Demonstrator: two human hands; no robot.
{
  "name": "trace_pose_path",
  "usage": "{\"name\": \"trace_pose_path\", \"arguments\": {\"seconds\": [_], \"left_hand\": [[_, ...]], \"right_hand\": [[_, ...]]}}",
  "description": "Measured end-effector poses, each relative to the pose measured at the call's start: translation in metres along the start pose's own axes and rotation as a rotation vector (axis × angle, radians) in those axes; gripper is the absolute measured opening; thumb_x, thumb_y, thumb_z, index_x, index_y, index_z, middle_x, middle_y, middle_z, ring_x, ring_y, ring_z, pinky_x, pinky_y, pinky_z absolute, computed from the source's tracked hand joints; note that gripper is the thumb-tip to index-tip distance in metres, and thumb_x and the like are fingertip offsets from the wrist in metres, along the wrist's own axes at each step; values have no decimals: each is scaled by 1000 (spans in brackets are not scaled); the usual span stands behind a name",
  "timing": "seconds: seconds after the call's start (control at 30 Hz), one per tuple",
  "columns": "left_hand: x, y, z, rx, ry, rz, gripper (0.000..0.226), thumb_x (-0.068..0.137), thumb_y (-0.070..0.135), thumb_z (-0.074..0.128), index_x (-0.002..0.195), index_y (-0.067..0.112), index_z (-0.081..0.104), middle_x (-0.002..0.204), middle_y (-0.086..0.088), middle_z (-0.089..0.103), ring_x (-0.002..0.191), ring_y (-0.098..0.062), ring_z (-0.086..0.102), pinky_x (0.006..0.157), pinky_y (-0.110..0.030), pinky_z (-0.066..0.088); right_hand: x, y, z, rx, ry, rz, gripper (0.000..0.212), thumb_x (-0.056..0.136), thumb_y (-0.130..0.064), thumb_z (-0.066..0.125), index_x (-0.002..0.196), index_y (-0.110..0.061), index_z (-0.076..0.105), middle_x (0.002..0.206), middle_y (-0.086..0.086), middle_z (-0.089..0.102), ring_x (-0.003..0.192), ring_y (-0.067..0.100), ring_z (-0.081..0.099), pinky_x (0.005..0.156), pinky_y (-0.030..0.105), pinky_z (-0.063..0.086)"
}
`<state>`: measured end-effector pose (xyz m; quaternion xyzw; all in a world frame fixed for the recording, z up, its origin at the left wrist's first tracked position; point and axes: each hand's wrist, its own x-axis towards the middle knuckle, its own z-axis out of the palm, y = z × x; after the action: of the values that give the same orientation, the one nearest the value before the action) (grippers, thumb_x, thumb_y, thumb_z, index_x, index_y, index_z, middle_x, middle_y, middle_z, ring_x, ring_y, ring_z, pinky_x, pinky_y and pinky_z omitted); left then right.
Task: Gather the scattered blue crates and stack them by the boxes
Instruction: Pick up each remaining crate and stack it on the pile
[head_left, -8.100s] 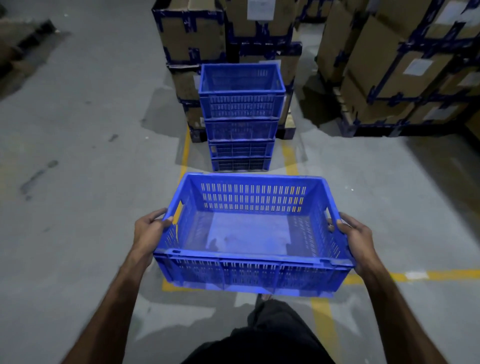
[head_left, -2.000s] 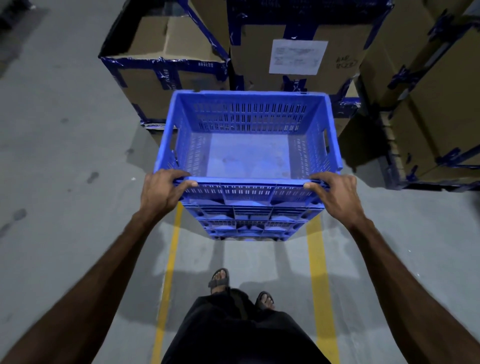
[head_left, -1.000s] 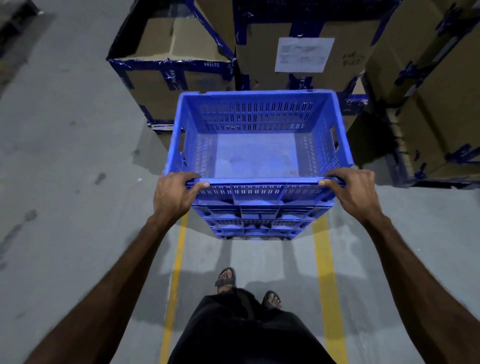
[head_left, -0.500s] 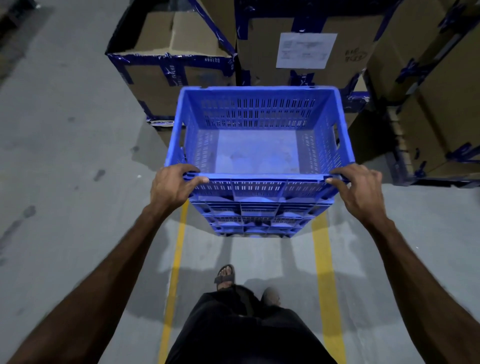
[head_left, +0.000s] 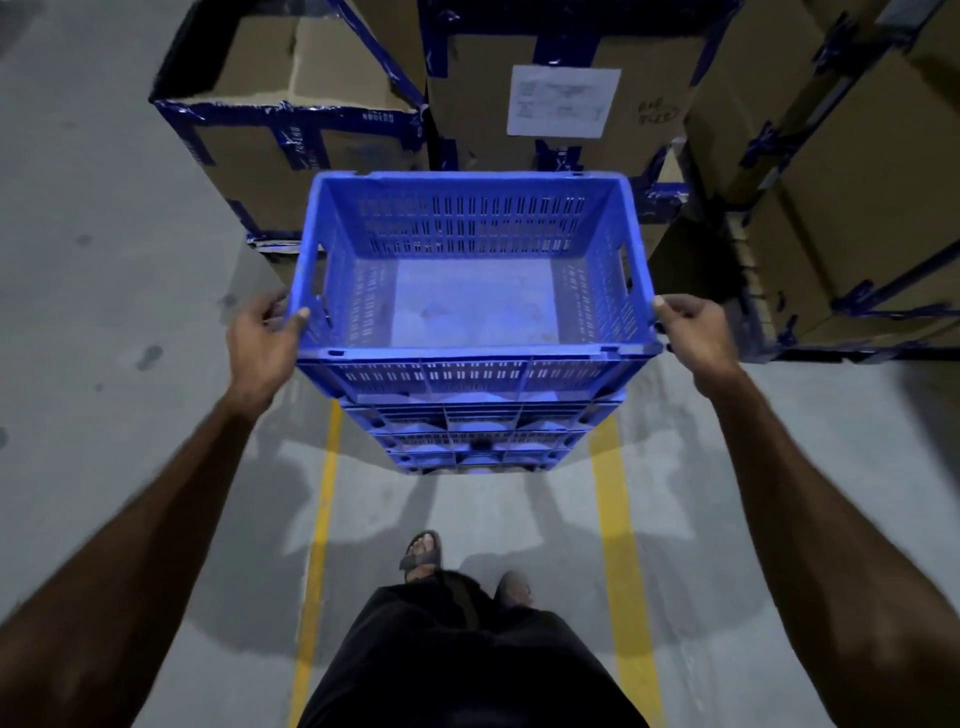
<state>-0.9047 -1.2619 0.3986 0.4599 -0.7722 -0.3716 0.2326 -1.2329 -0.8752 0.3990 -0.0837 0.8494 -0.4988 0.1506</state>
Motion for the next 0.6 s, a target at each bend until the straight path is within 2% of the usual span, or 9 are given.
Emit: {"name": "trace_pose_path", "arguments": {"seconds": [0.1,0.23,0.33,0.47,0.6], "left_hand": [[5,-1,1,-105,-36,-51,28,94,18,67,121,11,72,106,-11,74,91,-16,66,89,-35,54],[8,-3,2,-182,-64,-93,28,96,16,64,122,11,72,105,-8,73,91,-17,66,94,-40,56],[15,-10,0,-177,-56,-128,38,88,30,67,123,17,74,106,-7,77,90,-17,70,96,-45,58],[10,-4,4,-218,-61,-128,33,94,18,64,125,14,72,105,-9,76,90,-17,68,95,-41,58],[9,-3,5,-228,-48,-148,34,93,19,65,125,14,72,105,-9,76,89,-17,68,96,-43,58]], "right_hand": [[8,3,4,48,-42,81,21,99,-28,64,83,-18,74,89,17,74,74,19,64,72,38,53],[7,-2,2,131,-56,166,22,98,-28,66,81,-16,74,79,-1,71,76,15,66,68,33,57],[7,-6,1,165,-63,200,19,97,-28,68,82,-17,74,83,-2,72,81,16,69,71,36,60],[6,-4,2,195,-73,222,17,96,-31,69,88,-17,73,85,-4,72,83,13,70,69,34,58],[7,0,2,222,-70,227,17,95,-33,69,92,-17,73,86,-4,73,86,14,71,69,33,57]]}}
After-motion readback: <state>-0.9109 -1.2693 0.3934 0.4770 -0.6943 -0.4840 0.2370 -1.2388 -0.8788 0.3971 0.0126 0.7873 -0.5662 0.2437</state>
